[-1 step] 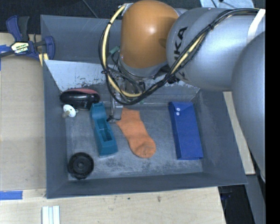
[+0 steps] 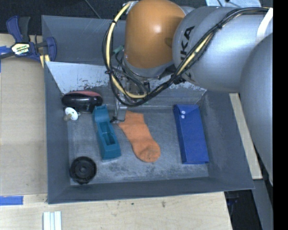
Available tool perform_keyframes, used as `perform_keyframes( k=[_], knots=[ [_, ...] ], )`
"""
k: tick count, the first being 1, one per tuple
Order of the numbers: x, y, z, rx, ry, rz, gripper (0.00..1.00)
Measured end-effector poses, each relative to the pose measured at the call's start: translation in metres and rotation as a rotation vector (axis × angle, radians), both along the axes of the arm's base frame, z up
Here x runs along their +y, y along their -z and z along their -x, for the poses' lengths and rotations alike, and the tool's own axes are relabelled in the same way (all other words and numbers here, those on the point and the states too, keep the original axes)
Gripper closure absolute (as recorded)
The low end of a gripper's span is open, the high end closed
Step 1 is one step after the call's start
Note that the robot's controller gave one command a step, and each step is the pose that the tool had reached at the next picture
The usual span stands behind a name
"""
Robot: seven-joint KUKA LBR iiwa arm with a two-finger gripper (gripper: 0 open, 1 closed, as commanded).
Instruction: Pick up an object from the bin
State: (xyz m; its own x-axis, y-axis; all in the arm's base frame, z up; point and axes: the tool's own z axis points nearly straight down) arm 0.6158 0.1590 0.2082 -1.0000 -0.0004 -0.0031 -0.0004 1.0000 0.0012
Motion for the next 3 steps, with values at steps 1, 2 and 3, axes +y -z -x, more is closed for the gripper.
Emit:
perform_keyframes(
  k=[1,2,3],
  knots=[
    [-0.022,0.055,0.022,-0.005,-0.057,0.000,0.00],
    [-0.047,0.078,0.057,0.008,-0.233,0.002,0.00],
    [-0.058,0.075,0.053,0.001,-0.297,0.001,0.00]
  ],
)
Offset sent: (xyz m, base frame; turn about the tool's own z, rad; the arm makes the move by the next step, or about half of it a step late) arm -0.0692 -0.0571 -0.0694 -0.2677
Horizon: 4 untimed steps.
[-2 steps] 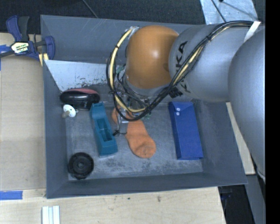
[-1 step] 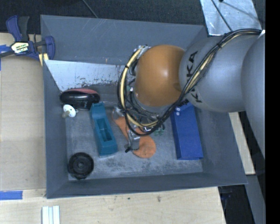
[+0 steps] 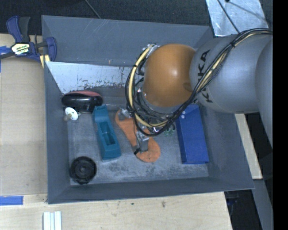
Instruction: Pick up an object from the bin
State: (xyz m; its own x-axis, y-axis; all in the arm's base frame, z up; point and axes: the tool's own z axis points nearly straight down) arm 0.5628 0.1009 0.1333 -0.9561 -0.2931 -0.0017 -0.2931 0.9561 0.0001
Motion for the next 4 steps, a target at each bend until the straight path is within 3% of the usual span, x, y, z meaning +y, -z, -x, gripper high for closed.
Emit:
perform_keyframes(
  k=[1,2,3,4],
  knots=[
    [-0.052,0.015,-0.014,-0.001,0.007,-0.002,0.00],
    [-0.075,0.033,-0.023,-0.001,-0.034,0.004,0.00],
    [-0.067,0.060,-0.028,0.000,-0.076,0.000,0.00],
    [-0.054,0.062,-0.001,-0.003,-0.187,-0.001,1.00]
  ],
)
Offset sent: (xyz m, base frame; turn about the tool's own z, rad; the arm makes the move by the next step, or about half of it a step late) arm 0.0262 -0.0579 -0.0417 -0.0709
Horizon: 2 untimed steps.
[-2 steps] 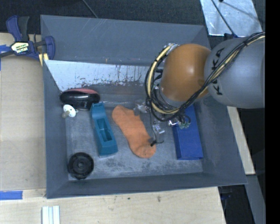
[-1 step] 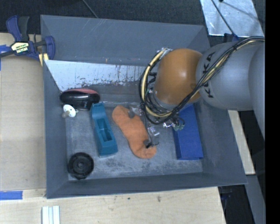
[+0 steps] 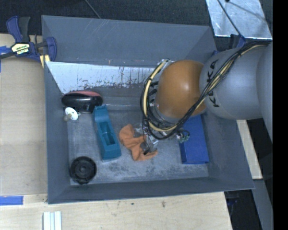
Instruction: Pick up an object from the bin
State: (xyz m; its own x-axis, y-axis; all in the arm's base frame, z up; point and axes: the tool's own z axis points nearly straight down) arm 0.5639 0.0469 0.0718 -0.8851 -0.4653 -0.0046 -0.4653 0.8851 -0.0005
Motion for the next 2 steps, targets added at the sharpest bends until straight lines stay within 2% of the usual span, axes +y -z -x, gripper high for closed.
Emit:
perform_keyframes(
  k=[1,2],
  knots=[
    [0.000,0.000,0.000,0.000,0.001,0.000,1.00],
    [0.000,-0.097,-0.020,0.001,0.029,0.000,1.00]
  ],
)
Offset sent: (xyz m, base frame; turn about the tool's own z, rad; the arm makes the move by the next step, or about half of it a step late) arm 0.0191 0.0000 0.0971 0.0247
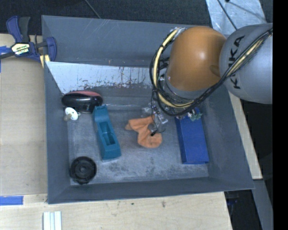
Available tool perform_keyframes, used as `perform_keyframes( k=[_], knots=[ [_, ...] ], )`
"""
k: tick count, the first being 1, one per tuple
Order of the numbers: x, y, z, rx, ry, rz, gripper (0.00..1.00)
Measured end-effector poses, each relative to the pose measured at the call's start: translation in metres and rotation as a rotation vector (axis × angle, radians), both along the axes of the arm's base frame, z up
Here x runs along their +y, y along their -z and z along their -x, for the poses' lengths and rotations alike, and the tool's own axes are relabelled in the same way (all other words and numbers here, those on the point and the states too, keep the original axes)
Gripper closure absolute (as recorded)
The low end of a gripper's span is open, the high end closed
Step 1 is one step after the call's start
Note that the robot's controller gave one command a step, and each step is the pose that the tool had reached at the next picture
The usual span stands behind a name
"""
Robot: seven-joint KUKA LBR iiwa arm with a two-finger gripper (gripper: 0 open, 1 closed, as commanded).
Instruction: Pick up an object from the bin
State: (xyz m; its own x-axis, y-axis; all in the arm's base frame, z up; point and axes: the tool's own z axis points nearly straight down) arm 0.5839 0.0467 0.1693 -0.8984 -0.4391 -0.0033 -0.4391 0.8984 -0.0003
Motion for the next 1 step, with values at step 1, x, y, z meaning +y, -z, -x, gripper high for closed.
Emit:
perform_keyframes(
  k=[1],
  knots=[
    [0.0000,0.0000,0.0000,0.000,0.000,0.000,1.00]
  ],
)
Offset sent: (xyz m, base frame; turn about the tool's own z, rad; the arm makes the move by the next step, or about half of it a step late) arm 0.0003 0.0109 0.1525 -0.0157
